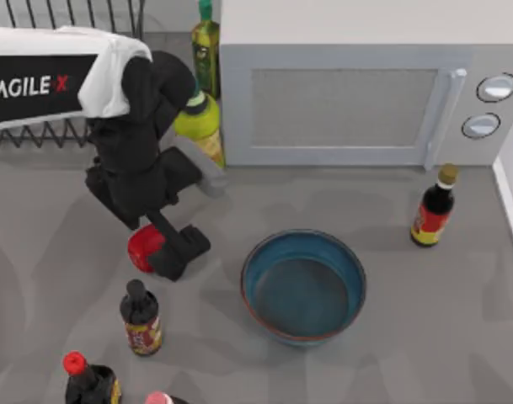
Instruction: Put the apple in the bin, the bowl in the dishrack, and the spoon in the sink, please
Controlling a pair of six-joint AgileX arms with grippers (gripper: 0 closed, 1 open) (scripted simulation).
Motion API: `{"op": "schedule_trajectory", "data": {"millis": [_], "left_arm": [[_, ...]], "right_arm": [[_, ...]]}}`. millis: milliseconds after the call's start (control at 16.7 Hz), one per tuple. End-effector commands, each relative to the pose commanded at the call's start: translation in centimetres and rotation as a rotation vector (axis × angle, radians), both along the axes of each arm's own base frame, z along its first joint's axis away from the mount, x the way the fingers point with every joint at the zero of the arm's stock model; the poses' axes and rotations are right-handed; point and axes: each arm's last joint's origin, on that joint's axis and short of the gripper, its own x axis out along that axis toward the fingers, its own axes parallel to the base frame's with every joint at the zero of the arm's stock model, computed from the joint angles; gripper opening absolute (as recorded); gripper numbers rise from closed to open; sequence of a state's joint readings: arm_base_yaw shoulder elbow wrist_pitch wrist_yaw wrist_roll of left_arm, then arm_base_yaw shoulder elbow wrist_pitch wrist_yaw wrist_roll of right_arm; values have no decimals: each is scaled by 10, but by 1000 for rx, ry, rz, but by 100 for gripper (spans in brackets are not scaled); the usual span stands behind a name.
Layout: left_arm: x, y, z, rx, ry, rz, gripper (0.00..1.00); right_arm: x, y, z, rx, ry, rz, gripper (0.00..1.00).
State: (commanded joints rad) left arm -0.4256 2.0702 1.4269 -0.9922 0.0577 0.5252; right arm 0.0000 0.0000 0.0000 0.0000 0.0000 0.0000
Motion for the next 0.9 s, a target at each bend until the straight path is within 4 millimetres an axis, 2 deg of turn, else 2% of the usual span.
{"op": "schedule_trajectory", "data": {"millis": [240, 540, 900], "left_arm": [[3, 1, -22, 0, -2, 2, 100], [5, 2, -25, -1, -4, 2, 100], [5, 2, -25, -1, -4, 2, 55]], "right_arm": [[0, 0, 0, 0, 0, 0, 100], [0, 0, 0, 0, 0, 0, 100], [0, 0, 0, 0, 0, 0, 100]]}}
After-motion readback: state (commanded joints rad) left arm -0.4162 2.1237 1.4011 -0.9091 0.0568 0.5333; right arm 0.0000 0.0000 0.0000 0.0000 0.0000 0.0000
